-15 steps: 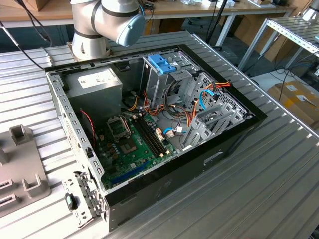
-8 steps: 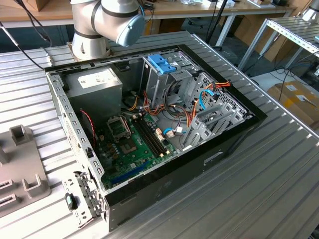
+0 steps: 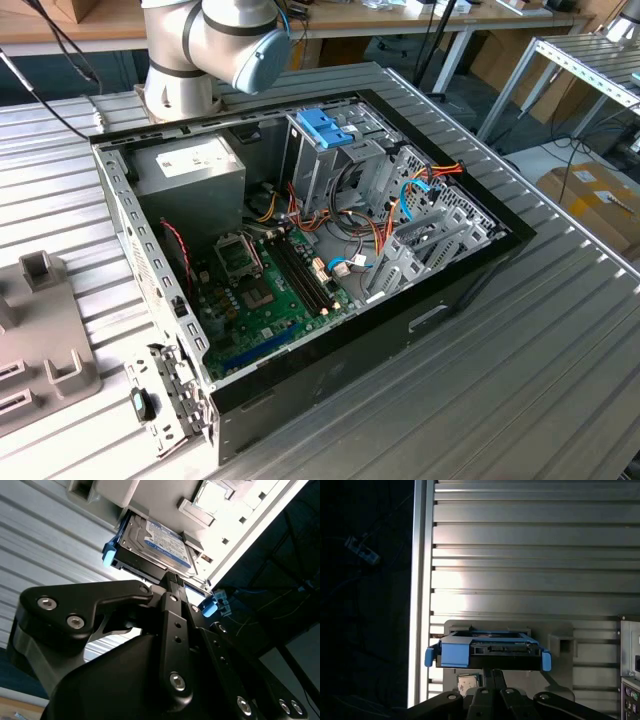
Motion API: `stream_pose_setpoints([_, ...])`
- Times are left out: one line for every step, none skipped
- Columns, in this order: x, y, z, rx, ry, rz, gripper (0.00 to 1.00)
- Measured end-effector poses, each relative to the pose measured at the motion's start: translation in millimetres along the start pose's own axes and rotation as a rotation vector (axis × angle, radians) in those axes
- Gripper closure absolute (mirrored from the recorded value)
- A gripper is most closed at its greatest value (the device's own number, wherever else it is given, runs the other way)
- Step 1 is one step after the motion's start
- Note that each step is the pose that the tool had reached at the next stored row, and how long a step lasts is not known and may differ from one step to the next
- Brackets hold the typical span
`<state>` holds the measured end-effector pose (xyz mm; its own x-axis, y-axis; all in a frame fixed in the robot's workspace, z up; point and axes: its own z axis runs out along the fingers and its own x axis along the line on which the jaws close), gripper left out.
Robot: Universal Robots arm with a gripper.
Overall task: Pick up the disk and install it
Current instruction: 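Reach for the disk, then pick up the disk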
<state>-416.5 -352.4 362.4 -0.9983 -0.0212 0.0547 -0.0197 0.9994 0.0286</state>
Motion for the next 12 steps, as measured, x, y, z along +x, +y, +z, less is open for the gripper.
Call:
stream_pose_setpoints([0.0,0.0,0.1,-0.0001,-0.0001,0.0,0.89])
stream_pose_setpoints([0.3,0.0,0.1,0.0,0.0,0.0,0.89])
stream_pose_setpoints([1.2,0.1,0.2,-0.0001,-0.0002,0.0,0.89])
stream_pose_setpoints([3.1,0.2,0.3,0.0,-0.0011,0.0,0.89])
stream_pose_setpoints([5.4,0.4,0.8,0.0001,-0.0053,-0.001,0.89])
stream_pose_setpoints([6.1,0.5,0.9,0.0001,-0.0076,-0.001,0.89])
stream_pose_setpoints([6.3,0.5,0.9,0.0001,-0.0084,-0.002,0.89])
stream_pose_setpoints([6.3,0.5,0.9,0.0002,-0.0084,-0.002,0.89])
stream_pose_setpoints([6.8,0.5,1.0,0.0002,-0.0085,-0.002,0.89])
stream_pose_setpoints([7.3,0.5,1.0,0.0002,-0.0084,-0.002,0.89])
stream_pose_setpoints([7.3,0.5,1.0,0.0002,-0.0084,-0.002,0.89])
stream_pose_setpoints([7.3,0.5,1.0,0.0002,-0.0085,-0.002,0.89])
